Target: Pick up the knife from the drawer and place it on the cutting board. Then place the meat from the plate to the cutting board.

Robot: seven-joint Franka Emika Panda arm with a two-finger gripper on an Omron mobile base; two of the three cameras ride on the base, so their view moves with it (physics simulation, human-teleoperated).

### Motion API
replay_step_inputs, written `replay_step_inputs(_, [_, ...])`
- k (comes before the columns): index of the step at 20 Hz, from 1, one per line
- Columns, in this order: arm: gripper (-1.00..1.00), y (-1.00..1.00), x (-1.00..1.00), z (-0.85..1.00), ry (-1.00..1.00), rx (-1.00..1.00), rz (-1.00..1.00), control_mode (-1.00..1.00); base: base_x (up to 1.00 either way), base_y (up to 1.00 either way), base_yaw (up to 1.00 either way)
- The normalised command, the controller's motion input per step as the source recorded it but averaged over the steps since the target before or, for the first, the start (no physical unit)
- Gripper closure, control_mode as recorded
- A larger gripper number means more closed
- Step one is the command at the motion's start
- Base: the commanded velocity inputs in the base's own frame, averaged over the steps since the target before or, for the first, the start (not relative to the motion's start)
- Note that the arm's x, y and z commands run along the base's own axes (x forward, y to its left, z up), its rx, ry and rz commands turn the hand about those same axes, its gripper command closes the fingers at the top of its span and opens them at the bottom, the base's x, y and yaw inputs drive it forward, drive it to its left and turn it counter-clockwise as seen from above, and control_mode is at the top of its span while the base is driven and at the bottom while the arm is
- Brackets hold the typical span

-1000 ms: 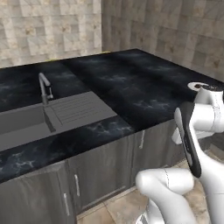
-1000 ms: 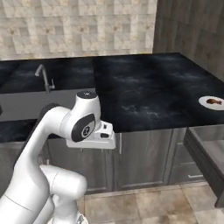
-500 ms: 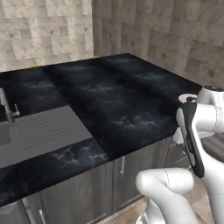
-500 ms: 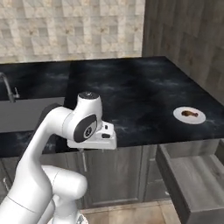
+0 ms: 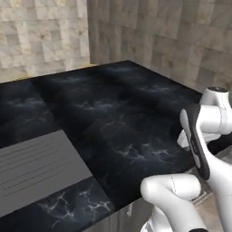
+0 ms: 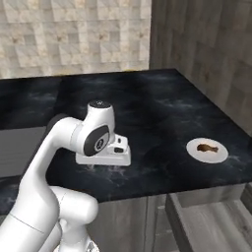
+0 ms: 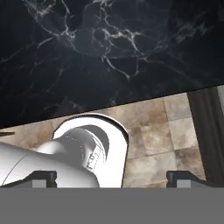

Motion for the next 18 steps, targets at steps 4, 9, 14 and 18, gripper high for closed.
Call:
replay_step_inputs(4, [-1.00, 0.00, 0.00, 0.00, 0.00, 0.00, 0.00, 1.00, 0.48, -0.98, -0.58])
replay_step_inputs(9, [-1.00, 0.00, 0.00, 0.00, 0.00, 0.00, 0.00, 1.00, 0.51, -0.77, -0.63])
replay_step_inputs(14, [-1.00, 0.00, 0.00, 0.00, 0.00, 0.00, 0.00, 1.00, 1.00, -0.94, -0.12])
replay_step_inputs(18, [-1.00, 0.00, 0.00, 0.00, 0.00, 0.00, 0.00, 1.00, 1.00, -0.96, 0.00])
